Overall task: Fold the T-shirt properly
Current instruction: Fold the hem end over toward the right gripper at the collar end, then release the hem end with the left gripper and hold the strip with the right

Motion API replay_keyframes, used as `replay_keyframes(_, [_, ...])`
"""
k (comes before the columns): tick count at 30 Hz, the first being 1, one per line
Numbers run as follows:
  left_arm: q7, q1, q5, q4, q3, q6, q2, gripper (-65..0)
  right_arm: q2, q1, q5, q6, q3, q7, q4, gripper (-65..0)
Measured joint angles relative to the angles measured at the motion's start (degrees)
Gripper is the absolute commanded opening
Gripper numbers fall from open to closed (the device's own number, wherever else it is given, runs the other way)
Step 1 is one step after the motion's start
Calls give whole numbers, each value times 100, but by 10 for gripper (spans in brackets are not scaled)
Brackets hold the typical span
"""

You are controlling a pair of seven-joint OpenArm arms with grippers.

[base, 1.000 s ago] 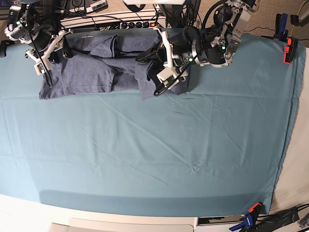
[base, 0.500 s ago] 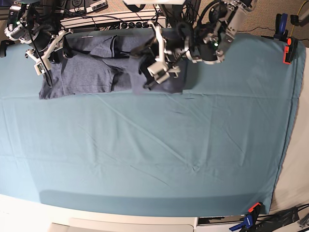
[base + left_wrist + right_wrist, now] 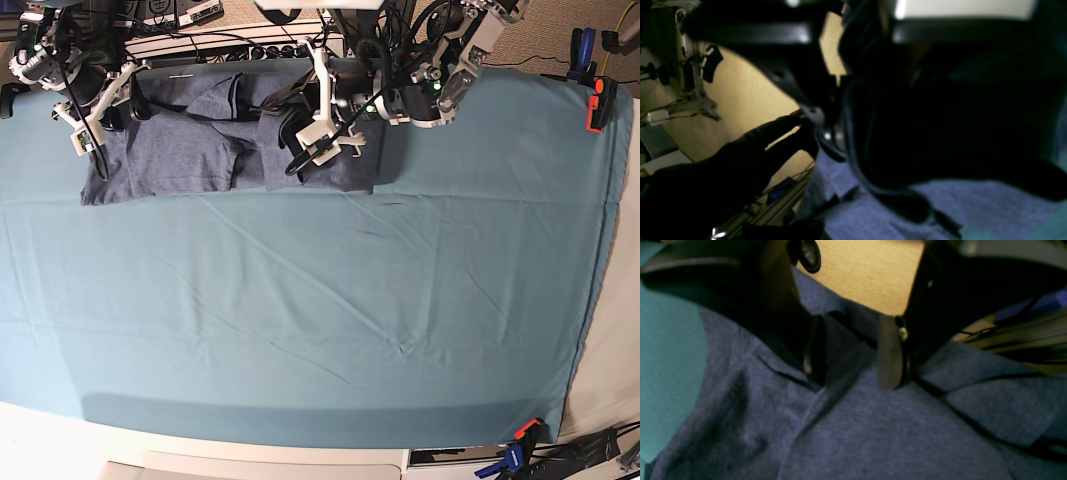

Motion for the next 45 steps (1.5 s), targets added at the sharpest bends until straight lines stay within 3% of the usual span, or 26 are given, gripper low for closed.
replay_keyframes(3, [-101,0,48,0,0,0,15,-410,0,0,2,0,0,0,0,-395])
replay_keyframes(14, [-94,-203,195,0,-15,0,254,-407,0,0,0,0,0,0,0,-395])
replay_keyframes(16, [-74,-302,195,0,-107,-4,258,-413,0,2,0,0,0,0,0,-395])
replay_keyframes(21, [164,-463,199,0,-501,-2,243,-562,0,0,0,0,0,0,0,-395])
replay_keyframes(23, [181,-472,184,0,-645,-2,181,-587,0,2,0,0,0,0,0,-395])
replay_keyframes(26, [212,-461,190,0,-793,-2,-37,-588,-17,37,44,2,31,17,0,-382])
replay_keyframes(29, [225,-426,190,0,-874,-2,-313,-588,-260,328,74,2,385,20,0,-297])
replay_keyframes(33, [245,-295,190,0,-901,-2,-627,-588,-544,610,125,-15,1189,15,0,-295])
replay_keyframes(37, [328,-299,184,0,-901,-17,-750,-588,-531,658,345,-297,1906,-31,0,-242])
replay_keyframes(38, [332,-299,190,0,-901,-15,-750,-588,-520,669,365,-501,2006,-57,-2,-229])
replay_keyframes(45, [313,-317,170,0,-901,-17,-750,-588,-378,916,393,-831,2096,-129,-931,-229])
